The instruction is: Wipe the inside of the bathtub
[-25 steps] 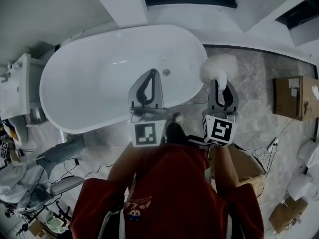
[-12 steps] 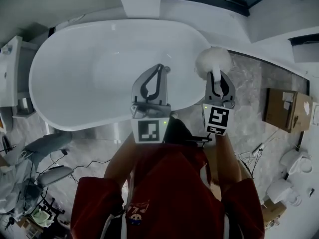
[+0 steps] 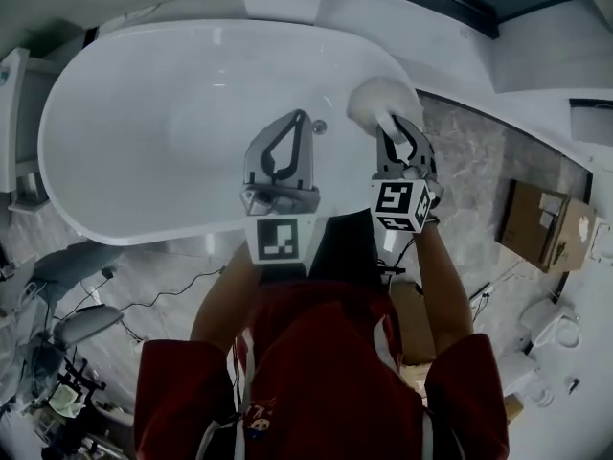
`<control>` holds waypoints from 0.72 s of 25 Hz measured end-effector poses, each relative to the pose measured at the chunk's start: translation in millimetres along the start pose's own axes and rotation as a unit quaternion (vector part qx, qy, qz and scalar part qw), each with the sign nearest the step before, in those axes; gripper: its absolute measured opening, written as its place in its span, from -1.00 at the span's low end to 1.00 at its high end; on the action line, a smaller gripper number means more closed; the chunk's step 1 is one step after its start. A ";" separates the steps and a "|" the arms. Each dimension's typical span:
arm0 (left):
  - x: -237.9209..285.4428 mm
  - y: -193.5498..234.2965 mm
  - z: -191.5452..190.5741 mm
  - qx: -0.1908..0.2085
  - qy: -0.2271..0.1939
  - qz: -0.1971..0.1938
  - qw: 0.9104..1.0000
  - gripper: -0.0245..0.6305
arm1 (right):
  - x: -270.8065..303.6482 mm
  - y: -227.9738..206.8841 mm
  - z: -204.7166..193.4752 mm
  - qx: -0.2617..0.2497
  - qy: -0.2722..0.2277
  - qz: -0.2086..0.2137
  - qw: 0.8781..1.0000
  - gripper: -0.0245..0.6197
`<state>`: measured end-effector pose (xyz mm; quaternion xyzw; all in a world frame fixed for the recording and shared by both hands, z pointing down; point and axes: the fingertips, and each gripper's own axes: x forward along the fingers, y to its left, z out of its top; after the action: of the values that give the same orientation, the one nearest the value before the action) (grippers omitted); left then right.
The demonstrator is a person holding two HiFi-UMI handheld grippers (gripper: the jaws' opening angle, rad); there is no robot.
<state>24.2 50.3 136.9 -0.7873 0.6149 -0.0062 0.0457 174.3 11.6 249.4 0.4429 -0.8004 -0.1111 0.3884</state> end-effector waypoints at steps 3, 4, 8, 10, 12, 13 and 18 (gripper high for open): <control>11.2 -3.6 -18.8 -0.001 0.015 0.021 1.000 -0.88 | 30.7 9.4 -17.6 -0.091 0.010 0.036 0.995 -0.64; 15.4 -5.2 -23.7 -0.003 0.017 0.029 0.999 -0.88 | 40.1 12.0 -24.6 -0.120 0.013 0.052 0.991 -0.64; 34.4 -9.2 -48.3 -0.009 0.024 0.060 0.998 -0.88 | 78.0 17.3 -55.5 -0.215 0.031 0.115 0.969 -0.64; 42.7 -9.3 -62.5 -0.016 0.029 0.077 0.996 -0.88 | 98.0 19.4 -76.7 -0.262 0.057 0.144 0.953 -0.64; 49.6 -8.8 -75.9 -0.022 0.036 0.092 0.995 -0.88 | 118.4 21.6 -100.6 -0.292 0.099 0.175 0.935 -0.64; 53.4 -9.0 -82.1 -0.021 0.038 0.097 0.994 -0.88 | 128.7 22.1 -111.4 -0.300 0.117 0.187 0.928 -0.64; 71.4 -7.2 -110.6 -0.011 0.041 0.108 0.993 -0.88 | 175.3 24.5 -156.8 -0.340 0.186 0.230 0.893 -0.64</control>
<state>41.3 -24.3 244.3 -0.7157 0.6978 -0.0272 0.0123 218.4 -87.5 459.6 0.0998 -0.7062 -0.1998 0.6718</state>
